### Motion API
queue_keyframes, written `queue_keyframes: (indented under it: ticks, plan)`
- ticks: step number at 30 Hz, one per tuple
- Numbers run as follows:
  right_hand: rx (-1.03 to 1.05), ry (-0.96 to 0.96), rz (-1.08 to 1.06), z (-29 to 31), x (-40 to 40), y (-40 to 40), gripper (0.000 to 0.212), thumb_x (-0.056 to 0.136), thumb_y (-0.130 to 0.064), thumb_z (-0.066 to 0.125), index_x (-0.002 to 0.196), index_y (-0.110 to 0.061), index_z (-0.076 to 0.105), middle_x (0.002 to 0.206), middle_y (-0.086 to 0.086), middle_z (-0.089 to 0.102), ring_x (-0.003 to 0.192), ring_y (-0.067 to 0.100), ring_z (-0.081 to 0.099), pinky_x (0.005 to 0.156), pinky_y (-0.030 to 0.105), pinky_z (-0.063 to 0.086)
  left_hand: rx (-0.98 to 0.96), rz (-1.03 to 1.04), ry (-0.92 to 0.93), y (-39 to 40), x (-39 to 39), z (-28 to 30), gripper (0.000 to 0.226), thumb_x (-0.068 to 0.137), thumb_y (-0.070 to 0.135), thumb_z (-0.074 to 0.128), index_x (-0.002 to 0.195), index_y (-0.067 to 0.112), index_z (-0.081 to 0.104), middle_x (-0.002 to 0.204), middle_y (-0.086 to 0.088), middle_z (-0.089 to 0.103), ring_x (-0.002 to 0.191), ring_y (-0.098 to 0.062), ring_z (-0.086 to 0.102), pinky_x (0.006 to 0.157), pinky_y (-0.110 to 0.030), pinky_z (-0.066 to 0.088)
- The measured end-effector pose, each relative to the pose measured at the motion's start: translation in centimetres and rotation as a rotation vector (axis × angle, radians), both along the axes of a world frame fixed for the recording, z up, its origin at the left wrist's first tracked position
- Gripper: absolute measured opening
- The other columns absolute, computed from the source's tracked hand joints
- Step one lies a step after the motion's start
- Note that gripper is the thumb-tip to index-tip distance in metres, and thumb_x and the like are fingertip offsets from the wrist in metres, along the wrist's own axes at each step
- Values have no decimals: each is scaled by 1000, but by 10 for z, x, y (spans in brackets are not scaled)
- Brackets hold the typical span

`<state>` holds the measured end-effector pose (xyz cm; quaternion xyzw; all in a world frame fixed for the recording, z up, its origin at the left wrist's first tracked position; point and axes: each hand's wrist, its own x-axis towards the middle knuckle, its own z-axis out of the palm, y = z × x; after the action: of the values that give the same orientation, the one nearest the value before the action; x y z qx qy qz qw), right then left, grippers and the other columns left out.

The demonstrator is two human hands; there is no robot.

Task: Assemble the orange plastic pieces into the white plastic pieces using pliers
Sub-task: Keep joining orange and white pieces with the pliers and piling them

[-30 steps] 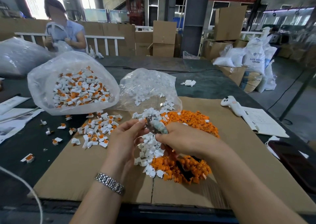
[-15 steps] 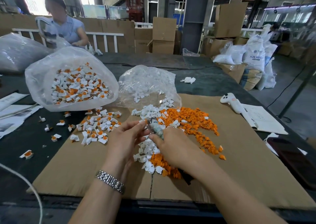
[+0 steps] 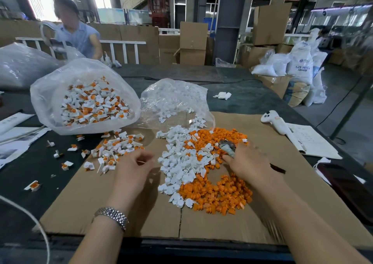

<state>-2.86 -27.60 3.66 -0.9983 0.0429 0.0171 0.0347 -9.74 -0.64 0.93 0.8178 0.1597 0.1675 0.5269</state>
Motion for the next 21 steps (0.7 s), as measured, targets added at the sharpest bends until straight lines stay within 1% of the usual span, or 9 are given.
queue_keyframes:
  ticks: [1,3,5,7,8,11,14,19,21]
  plan:
    - [-26,-6,-2,-3,1,0,67,97,-61,45,138,-7,46,141,20,44,128,38,47,104,52,43,101,-57,32,-3,2,-3,19,95,13,71,96,32,70,94,13,68,86,-5,67,66,-17,49]
    - [-62,-21,-1,-10,2,0,67,97,-62,45,138,-9,46,140,20,44,129,37,46,104,51,43,269,-140,54,-8,6,-6,22,97,16,70,111,32,71,100,16,64,89,2,60,67,-11,41]
    - [-107,-32,7,-15,3,0,67,97,-64,43,137,-9,47,139,19,45,128,37,45,102,50,42,442,-199,67,-11,13,-10,30,99,19,67,125,33,70,110,10,61,91,-3,55,72,-15,39]
    - [-156,-44,19,-20,4,1,69,97,-65,41,136,-9,48,139,20,45,128,37,45,101,51,42,605,-222,97,-14,18,-12,31,102,18,61,128,33,69,112,8,54,93,-9,48,75,-20,38]
    - [-172,-52,24,-21,5,1,69,97,-66,40,135,-8,48,138,19,45,128,36,44,101,51,42,630,-224,100,-15,20,-13,31,103,16,58,126,32,71,112,7,53,94,-11,48,76,-21,39]
    - [-191,-76,44,-24,6,4,67,98,-65,38,131,-9,51,136,17,46,128,35,43,101,51,40,623,-192,84,-16,24,-13,25,102,15,58,117,28,73,115,5,59,95,-11,56,78,-22,44]
    - [-187,-72,57,-26,8,4,69,98,-67,34,132,-10,51,138,16,45,130,34,40,103,53,39,590,-145,76,-14,24,-15,16,100,20,65,113,25,73,109,4,64,89,-8,55,70,-18,39]
    - [-43,42,61,-15,10,-2,76,95,-72,31,137,-12,48,147,15,40,138,35,32,107,56,32,344,-66,52,-9,21,-13,8,96,22,71,102,27,72,89,15,65,77,1,60,59,-15,41]
    - [7,-35,105,-8,7,-4,64,96,-67,41,133,-15,49,142,11,44,135,31,36,106,53,35,235,-68,36,-9,18,-12,8,97,20,70,97,28,71,88,10,71,74,-4,66,60,-19,48]
